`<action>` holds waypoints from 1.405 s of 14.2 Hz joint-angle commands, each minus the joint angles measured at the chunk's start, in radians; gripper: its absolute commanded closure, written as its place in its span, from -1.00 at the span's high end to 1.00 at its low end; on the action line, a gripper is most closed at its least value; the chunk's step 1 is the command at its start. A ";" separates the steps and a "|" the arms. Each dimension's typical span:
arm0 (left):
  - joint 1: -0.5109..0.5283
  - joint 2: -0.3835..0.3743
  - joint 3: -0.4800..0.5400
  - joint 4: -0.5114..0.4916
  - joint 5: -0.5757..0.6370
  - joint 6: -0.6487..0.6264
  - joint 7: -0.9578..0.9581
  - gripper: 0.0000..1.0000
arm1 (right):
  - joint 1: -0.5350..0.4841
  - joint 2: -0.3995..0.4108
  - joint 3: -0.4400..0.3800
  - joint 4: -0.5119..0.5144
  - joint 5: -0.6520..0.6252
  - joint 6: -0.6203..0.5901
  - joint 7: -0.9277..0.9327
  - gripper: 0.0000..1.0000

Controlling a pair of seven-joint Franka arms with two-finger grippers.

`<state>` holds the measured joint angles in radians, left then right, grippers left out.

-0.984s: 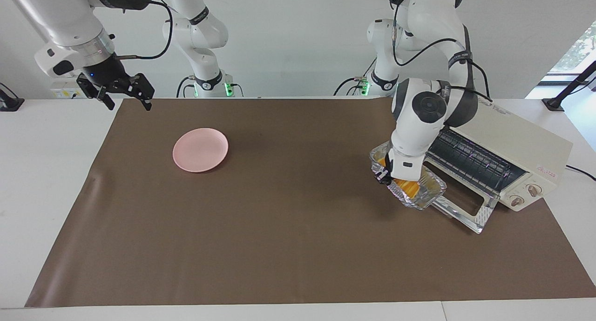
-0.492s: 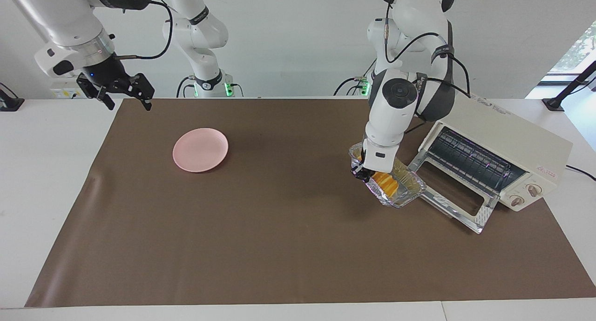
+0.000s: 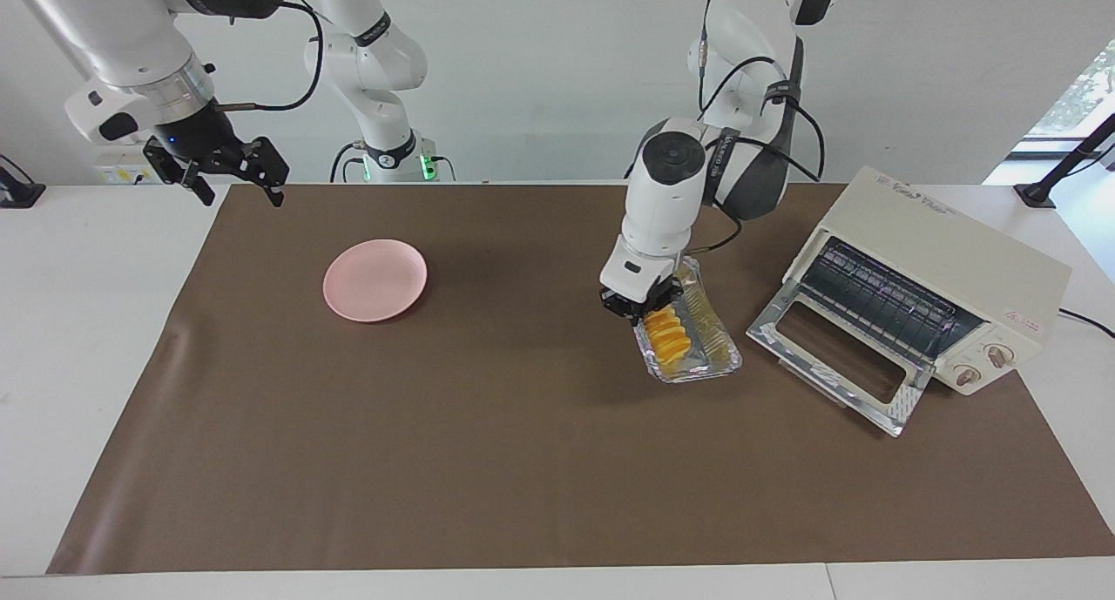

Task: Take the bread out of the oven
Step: 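Pull the foil tray out of the oven with the left gripper, then set the foil tray on the table and release the left gripper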

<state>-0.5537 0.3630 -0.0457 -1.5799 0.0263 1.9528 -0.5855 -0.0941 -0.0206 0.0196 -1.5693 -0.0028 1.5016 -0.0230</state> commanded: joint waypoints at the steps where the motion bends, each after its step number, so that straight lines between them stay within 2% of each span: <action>1: -0.061 -0.002 0.018 -0.020 0.015 0.021 0.126 -1.00 | -0.007 -0.019 0.002 -0.017 -0.011 -0.007 -0.017 1.00; 4: -0.071 0.005 0.015 -0.057 0.015 0.083 0.168 -1.00 | 0.001 -0.019 0.002 -0.017 -0.011 -0.009 -0.018 1.00; 7: -0.110 0.017 0.017 -0.064 0.014 0.064 0.162 -1.00 | -0.009 -0.019 0.000 -0.018 -0.011 -0.007 -0.021 1.00; 12: -0.204 0.036 0.020 -0.069 0.014 0.066 0.012 -1.00 | -0.006 -0.028 0.002 -0.035 -0.005 0.000 -0.021 1.00; 14: -0.213 0.074 0.020 -0.066 0.023 0.121 -0.051 -1.00 | -0.006 -0.041 0.002 -0.063 -0.005 0.009 -0.021 1.00; 18: -0.219 0.090 0.020 -0.066 0.050 0.138 -0.059 -1.00 | 0.001 -0.056 0.002 -0.094 -0.002 0.035 -0.041 1.00; 20: -0.225 0.120 0.020 -0.051 0.067 0.153 -0.059 -1.00 | 0.002 -0.056 0.002 -0.094 -0.002 0.032 -0.044 1.00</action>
<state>-0.7595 0.4633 -0.0398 -1.6455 0.0650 2.0870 -0.6231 -0.0928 -0.0466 0.0215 -1.6246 -0.0028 1.5130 -0.0328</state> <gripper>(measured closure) 0.982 0.000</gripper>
